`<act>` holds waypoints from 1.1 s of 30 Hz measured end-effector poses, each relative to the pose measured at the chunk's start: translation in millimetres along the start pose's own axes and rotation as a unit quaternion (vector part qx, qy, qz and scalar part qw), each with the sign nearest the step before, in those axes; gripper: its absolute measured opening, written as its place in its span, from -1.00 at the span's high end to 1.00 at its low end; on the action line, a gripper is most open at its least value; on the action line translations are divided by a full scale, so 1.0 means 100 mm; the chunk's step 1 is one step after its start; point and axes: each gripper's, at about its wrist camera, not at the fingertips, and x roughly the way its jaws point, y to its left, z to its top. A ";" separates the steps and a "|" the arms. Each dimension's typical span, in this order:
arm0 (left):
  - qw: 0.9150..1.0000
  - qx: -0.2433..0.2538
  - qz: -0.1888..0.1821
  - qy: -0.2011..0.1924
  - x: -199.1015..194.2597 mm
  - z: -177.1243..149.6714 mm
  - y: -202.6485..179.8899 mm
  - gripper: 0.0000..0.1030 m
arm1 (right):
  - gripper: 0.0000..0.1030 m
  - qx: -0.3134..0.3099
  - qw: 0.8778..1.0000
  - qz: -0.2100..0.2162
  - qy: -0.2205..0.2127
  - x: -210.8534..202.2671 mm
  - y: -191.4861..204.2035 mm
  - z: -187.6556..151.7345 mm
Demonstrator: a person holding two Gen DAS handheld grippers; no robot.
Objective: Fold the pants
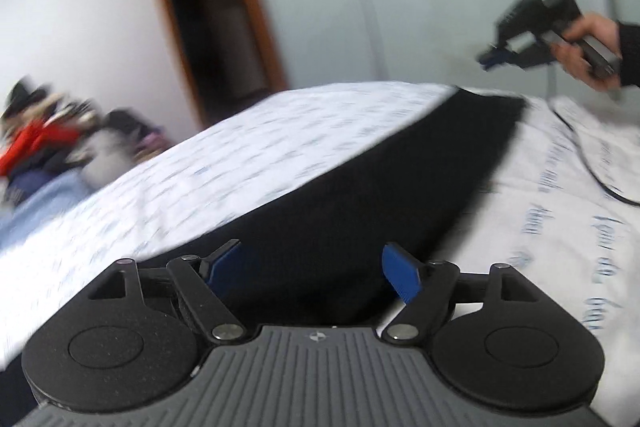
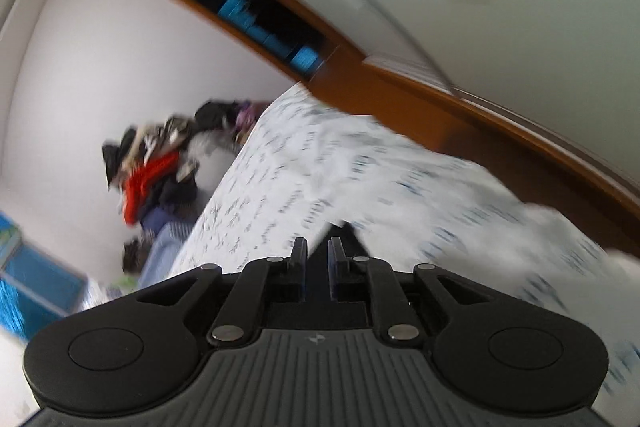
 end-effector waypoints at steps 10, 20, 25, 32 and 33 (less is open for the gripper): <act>0.993 -0.101 0.046 0.042 0.17 -0.27 0.22 -0.84 | 0.78 -0.218 0.955 0.036 0.199 1.21 1.34 -0.72; 0.981 -0.185 0.009 0.060 0.15 -0.39 0.48 -0.85 | 0.74 -0.449 0.829 0.064 0.327 1.81 2.17 -1.46; 0.980 -0.191 0.005 0.060 0.16 -0.38 0.48 -0.85 | 0.74 -0.503 0.788 0.060 0.351 2.04 2.33 -1.68; 0.976 -0.212 -0.007 0.051 0.14 -0.40 0.52 -0.84 | 0.72 -0.565 0.735 0.068 0.368 2.09 2.41 -1.79; 0.975 -0.214 -0.008 0.051 0.14 -0.41 0.54 -0.84 | 0.72 -0.563 0.731 0.075 0.377 2.10 2.41 -1.78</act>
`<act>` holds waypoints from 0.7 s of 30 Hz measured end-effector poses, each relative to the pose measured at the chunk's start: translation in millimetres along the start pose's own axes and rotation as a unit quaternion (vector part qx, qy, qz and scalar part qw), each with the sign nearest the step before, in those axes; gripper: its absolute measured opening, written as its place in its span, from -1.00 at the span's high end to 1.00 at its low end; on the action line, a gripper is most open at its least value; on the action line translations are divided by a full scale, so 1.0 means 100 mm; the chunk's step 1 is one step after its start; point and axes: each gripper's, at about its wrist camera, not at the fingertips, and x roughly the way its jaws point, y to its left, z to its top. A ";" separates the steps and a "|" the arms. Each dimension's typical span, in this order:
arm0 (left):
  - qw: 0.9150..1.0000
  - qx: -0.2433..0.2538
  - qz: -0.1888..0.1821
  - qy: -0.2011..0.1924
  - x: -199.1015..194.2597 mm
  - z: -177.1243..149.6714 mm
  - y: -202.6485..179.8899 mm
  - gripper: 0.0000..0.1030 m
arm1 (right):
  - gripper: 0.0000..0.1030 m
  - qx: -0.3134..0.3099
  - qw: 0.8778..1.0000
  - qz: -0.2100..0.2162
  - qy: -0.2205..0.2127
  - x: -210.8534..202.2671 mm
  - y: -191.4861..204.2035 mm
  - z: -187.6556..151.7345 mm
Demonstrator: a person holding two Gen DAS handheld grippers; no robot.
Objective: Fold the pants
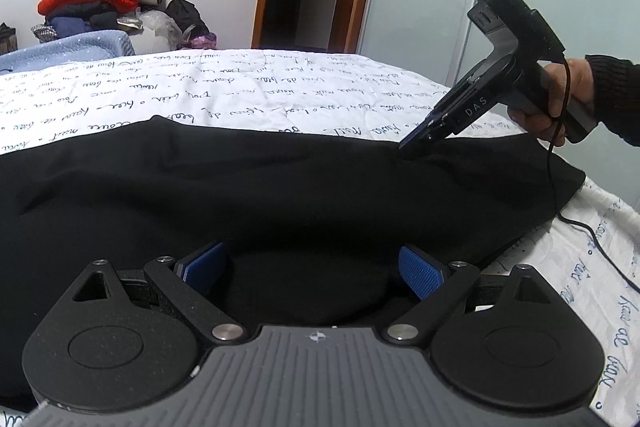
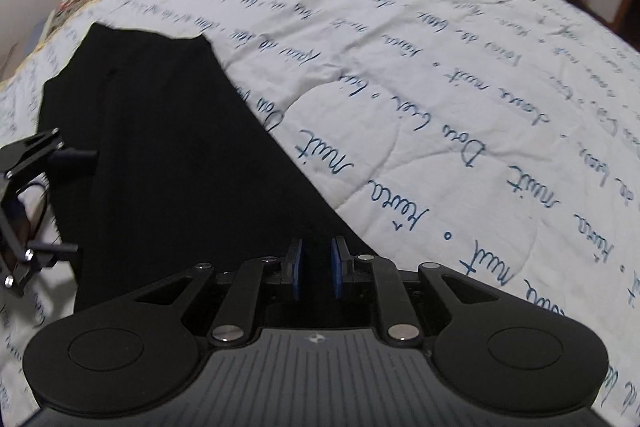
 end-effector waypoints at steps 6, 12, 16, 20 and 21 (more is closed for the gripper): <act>1.000 -0.009 -0.006 -0.002 -0.01 0.00 0.03 -0.84 | -0.03 0.021 0.995 0.101 0.009 0.01 -0.28 0.06; 1.000 -0.017 -0.010 -0.003 -0.02 0.00 0.04 -0.84 | -0.41 0.027 0.987 0.161 -0.015 0.10 -0.33 0.22; 1.000 -0.021 -0.011 -0.003 -0.03 0.00 0.06 -0.84 | -0.41 0.019 0.985 0.171 -0.027 0.24 -0.27 0.34; 1.000 -0.025 -0.013 -0.004 -0.02 0.00 0.06 -0.84 | -0.41 0.016 0.977 0.202 -0.072 0.20 -0.16 0.50; 1.000 -0.026 -0.014 -0.005 -0.03 0.00 0.07 -0.84 | -0.41 0.014 0.973 0.216 -0.077 0.21 -0.12 0.54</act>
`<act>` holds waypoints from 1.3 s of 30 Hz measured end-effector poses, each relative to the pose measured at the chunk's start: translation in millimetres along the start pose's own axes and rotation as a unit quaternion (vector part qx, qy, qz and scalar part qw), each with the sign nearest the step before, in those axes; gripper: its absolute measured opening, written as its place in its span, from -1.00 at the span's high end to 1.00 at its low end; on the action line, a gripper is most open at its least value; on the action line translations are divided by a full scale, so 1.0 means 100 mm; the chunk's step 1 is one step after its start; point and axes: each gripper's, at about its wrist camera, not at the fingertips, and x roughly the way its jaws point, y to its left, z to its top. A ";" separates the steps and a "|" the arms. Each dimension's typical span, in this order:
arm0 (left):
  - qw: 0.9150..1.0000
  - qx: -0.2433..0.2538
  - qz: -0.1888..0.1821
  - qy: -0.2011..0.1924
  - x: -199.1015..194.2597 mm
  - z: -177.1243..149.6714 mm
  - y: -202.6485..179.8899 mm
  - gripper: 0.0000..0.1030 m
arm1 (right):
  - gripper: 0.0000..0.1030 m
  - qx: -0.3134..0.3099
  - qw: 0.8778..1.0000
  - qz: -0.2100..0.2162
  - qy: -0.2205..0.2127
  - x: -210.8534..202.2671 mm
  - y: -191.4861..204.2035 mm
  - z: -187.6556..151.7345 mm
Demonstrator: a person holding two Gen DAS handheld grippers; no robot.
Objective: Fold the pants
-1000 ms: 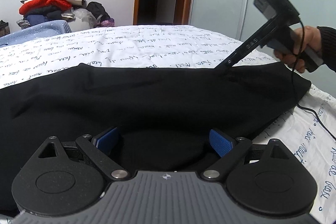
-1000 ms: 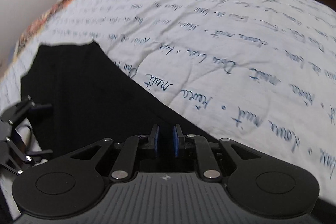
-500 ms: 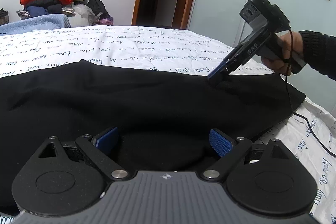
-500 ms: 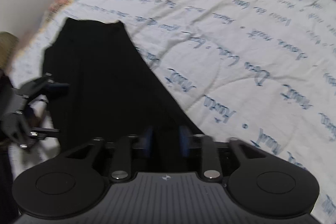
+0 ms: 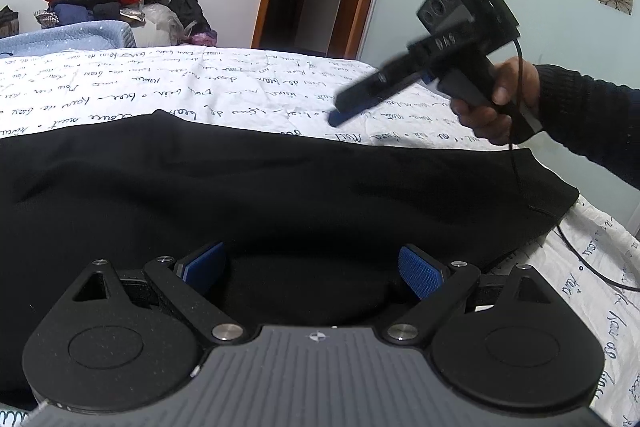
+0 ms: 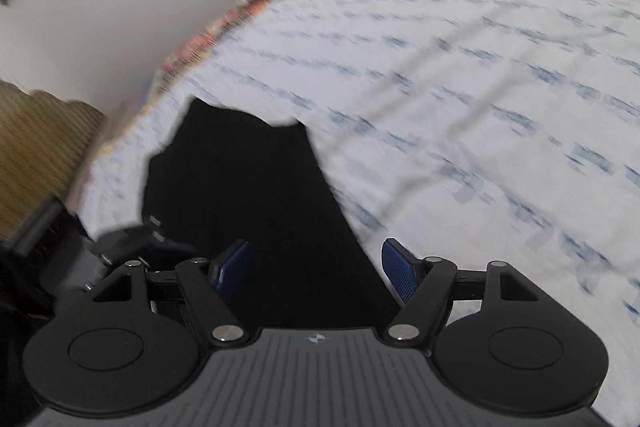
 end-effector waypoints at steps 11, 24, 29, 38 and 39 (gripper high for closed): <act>1.000 -0.014 -0.009 -0.004 -0.03 0.00 0.07 -0.84 | -0.43 -0.002 0.997 0.051 0.065 0.67 0.03 0.25; 0.999 -0.030 -0.018 -0.010 -0.06 -0.02 0.10 -0.85 | 0.87 0.058 0.990 0.096 0.084 1.20 0.04 0.42; 0.999 -0.038 -0.018 -0.012 -0.07 -0.03 0.13 -0.86 | 0.87 0.108 0.976 0.190 0.005 1.01 -0.02 0.70; 0.999 -0.044 -0.017 -0.013 -0.08 -0.02 0.14 -0.87 | 0.87 0.122 0.982 0.138 0.048 1.30 -0.08 0.78; 0.999 -0.045 -0.017 -0.013 -0.09 -0.02 0.13 -0.87 | 0.87 0.113 0.987 0.106 0.049 1.33 -0.06 0.79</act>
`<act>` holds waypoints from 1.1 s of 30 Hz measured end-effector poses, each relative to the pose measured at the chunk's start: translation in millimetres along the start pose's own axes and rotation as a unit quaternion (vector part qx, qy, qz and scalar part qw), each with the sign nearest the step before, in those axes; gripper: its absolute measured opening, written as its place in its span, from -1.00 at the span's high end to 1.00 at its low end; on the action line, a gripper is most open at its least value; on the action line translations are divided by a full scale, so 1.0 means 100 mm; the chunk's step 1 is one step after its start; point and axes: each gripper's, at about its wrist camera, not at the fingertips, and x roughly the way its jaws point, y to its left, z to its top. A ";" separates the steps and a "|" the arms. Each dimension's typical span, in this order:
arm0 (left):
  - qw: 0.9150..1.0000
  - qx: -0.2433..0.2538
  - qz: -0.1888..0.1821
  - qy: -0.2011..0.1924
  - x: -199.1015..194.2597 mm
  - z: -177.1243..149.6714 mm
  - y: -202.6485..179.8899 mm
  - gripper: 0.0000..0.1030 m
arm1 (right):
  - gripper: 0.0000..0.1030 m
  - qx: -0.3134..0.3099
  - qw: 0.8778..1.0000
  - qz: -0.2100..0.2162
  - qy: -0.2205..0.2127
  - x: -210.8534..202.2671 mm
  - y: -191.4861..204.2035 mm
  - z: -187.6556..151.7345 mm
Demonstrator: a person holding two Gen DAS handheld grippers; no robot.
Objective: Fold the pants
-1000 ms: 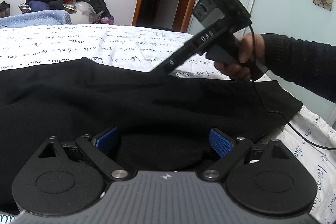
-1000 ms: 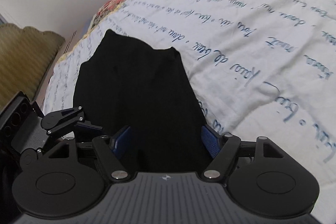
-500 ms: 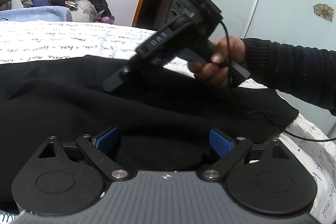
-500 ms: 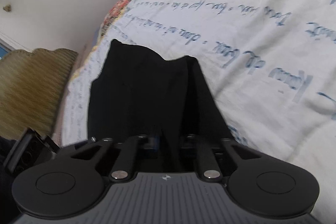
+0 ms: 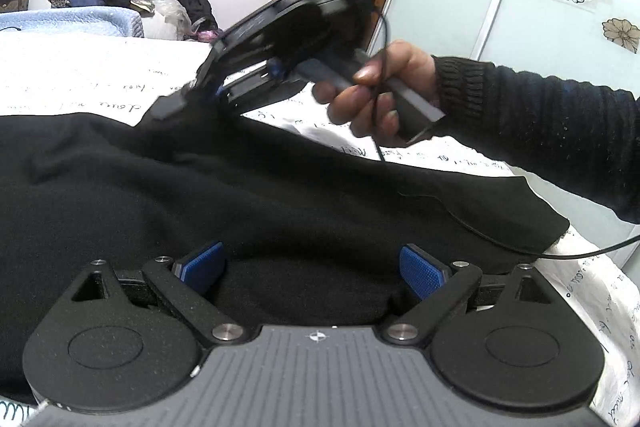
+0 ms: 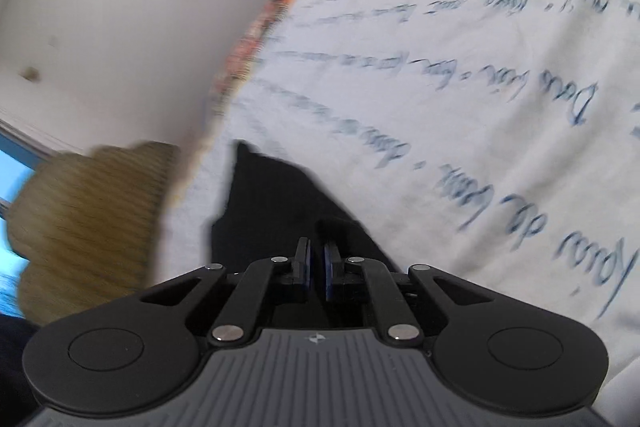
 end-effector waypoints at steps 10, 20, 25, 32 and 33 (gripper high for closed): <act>1.000 -0.003 0.000 0.001 -0.01 -0.01 0.01 -0.88 | 0.86 -0.215 0.923 -0.311 -0.069 -0.17 0.68 -0.27; 1.000 -0.004 0.004 0.004 -0.02 -0.02 -0.01 -0.89 | 0.85 -0.239 0.883 -0.404 -0.016 -0.35 0.94 -1.54; 1.000 0.008 -0.003 0.030 0.02 0.02 0.00 -0.97 | -0.62 -0.252 0.837 -0.482 -0.060 -0.69 0.62 -1.76; 0.994 0.087 0.021 0.065 -0.16 -0.03 -0.14 -0.96 | -0.67 -0.225 0.826 -0.500 -0.129 -0.91 1.02 -1.87; 0.994 0.088 0.022 0.067 -0.21 -0.03 -0.14 -0.95 | -0.67 -0.235 0.824 -0.500 -0.127 -0.86 1.09 -1.93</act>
